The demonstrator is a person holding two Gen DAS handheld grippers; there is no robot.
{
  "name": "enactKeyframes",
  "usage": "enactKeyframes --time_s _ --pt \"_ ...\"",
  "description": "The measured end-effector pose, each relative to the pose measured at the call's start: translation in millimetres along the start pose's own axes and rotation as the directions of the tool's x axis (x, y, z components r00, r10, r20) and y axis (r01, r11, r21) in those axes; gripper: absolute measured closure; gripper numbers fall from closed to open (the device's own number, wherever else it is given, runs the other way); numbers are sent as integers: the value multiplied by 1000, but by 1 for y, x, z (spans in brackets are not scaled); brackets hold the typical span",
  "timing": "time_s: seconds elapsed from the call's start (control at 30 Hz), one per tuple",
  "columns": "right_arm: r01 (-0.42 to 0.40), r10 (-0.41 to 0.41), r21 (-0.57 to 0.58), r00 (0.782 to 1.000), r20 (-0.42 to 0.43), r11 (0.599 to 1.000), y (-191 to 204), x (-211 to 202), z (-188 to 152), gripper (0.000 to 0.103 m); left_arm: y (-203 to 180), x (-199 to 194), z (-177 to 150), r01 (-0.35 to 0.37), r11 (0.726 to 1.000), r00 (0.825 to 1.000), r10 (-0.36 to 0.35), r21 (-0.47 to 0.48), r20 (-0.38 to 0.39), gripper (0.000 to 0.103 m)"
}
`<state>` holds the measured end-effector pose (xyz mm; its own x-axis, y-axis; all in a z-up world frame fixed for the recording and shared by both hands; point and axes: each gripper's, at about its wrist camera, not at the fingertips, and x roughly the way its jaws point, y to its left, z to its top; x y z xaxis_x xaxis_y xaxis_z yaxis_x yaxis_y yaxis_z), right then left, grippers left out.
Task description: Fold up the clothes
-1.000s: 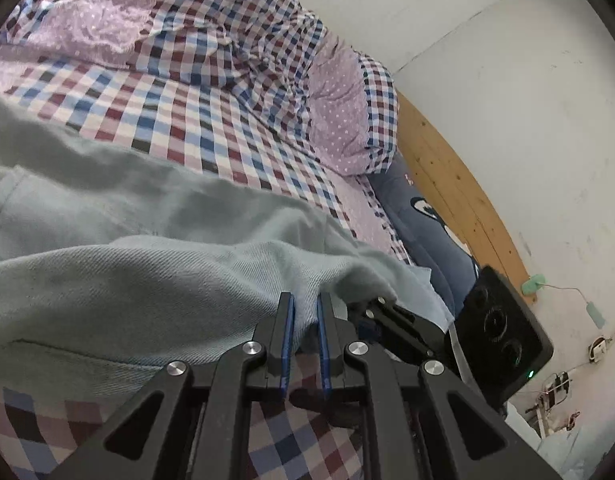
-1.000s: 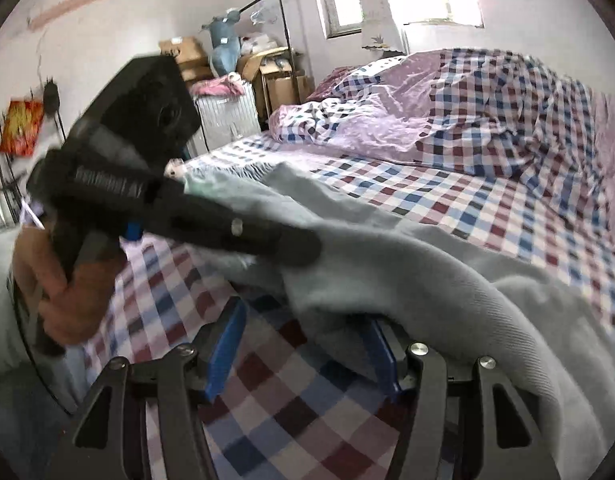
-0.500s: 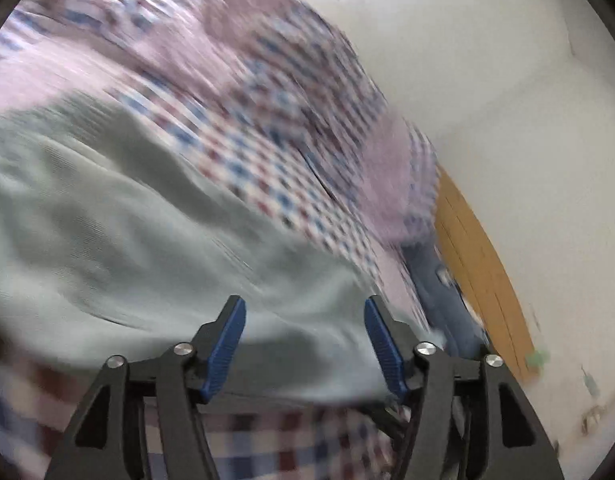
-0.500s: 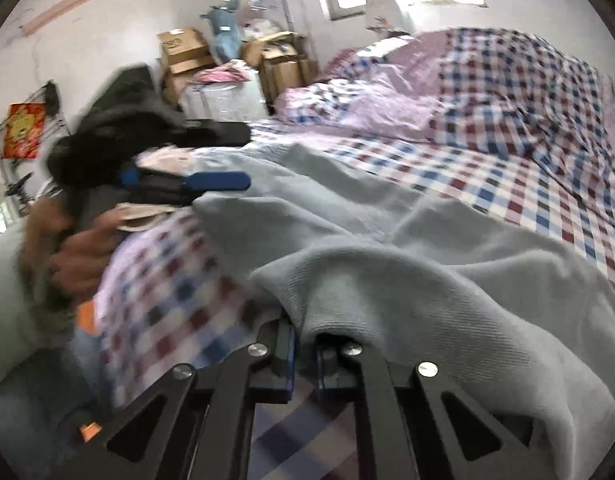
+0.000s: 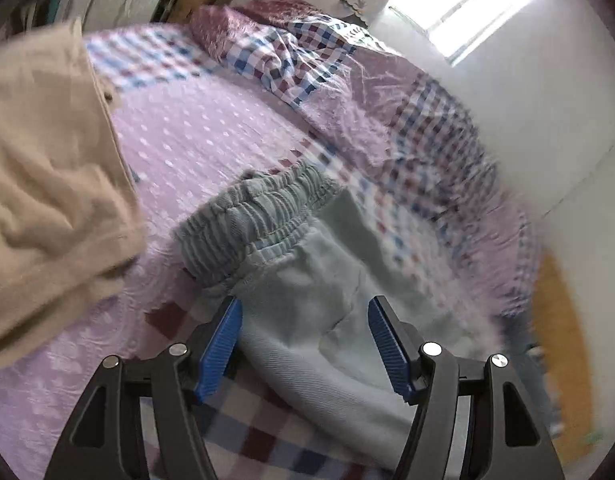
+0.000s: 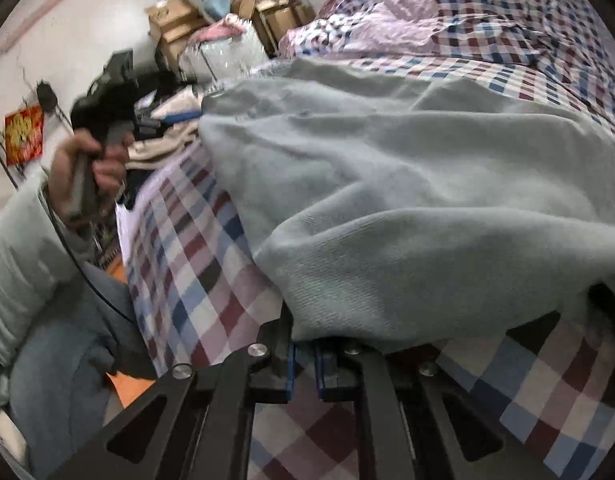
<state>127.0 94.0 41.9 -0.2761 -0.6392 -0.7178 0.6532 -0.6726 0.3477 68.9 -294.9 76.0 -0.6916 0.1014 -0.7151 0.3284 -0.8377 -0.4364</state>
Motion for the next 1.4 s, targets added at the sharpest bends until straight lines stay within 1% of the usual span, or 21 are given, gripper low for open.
enactKeyframes --time_s 0.03,0.1,0.13,0.17,0.2,0.4,0.47,0.5,0.57,0.6,0.63,0.7,0.77,0.83,0.93,1.0,1.03,1.2,1.3,1.33,1.4 --pt "1 -1 11 1000 10 1000 0 -1 0 97 -3 -1 -2 -55 998 998 55 18 12 33" --pt "3 -3 21 1000 21 1000 1 -3 -1 97 1 -2 -6 -90 996 996 90 12 24 33" --pt "1 -1 26 1000 23 1000 2 -3 -1 97 4 3 -5 -73 997 997 73 -9 15 29" --pt "-3 2 32 1000 24 999 2 -4 -1 97 7 8 -5 -56 998 998 56 -30 5 20" --pt "-7 6 38 1000 25 999 2 -4 0 97 10 14 -4 -39 998 999 39 -52 -4 19" --pt "-26 23 58 999 50 998 3 -8 -2 97 29 45 1 57 982 997 -66 -181 -49 18" --pt "-29 26 61 998 59 998 5 -10 -3 97 24 53 6 104 978 993 -110 -179 -28 20" --pt "-31 27 65 998 58 997 5 -9 -4 97 19 55 9 125 978 992 -128 -166 -10 23" --pt "-33 29 75 998 55 997 5 -7 -6 97 7 58 15 153 979 988 -152 -139 11 42" --pt "-34 30 80 998 53 996 5 -6 -6 97 2 60 17 165 978 986 -165 -126 12 47" --pt "-31 27 81 998 50 996 6 -6 -7 97 -1 59 19 177 977 984 -176 -122 15 66" --pt "-36 31 84 997 68 996 11 -10 -7 97 -5 50 22 203 972 979 -199 -122 44 75" --pt "-43 35 87 995 89 995 16 -15 -6 97 -12 31 25 231 968 968 -218 -100 123 83" --pt "-45 36 95 995 93 994 18 -14 -7 97 -18 24 29 244 969 958 -234 -46 164 84" --pt "-24 20 129 999 37 991 11 7 -17 96 -6 53 26 184 979 980 -176 -88 93 83" --pt "-37 31 158 999 44 987 7 8 -19 96 11 74 20 176 974 984 -171 -143 44 78" --pt "-45 38 173 998 49 984 5 9 -20 96 12 74 19 182 973 983 -177 -139 48 74" --pt "-37 27 200 998 55 979 8 0 -27 88 -1 60 17 104 994 993 -101 -37 66 65" --pt "-13 8 200 1000 28 980 12 -5 -29 77 6 56 18 109 990 993 -104 -91 65 57" --pt "3 -7 200 1000 18 980 12 -8 -30 76 9 53 19 100 989 994 -93 -113 64 49" --pt "36 -37 201 999 2 979 14 -18 -33 72 13 45 18 79 987 995 -71 -142 65 46"
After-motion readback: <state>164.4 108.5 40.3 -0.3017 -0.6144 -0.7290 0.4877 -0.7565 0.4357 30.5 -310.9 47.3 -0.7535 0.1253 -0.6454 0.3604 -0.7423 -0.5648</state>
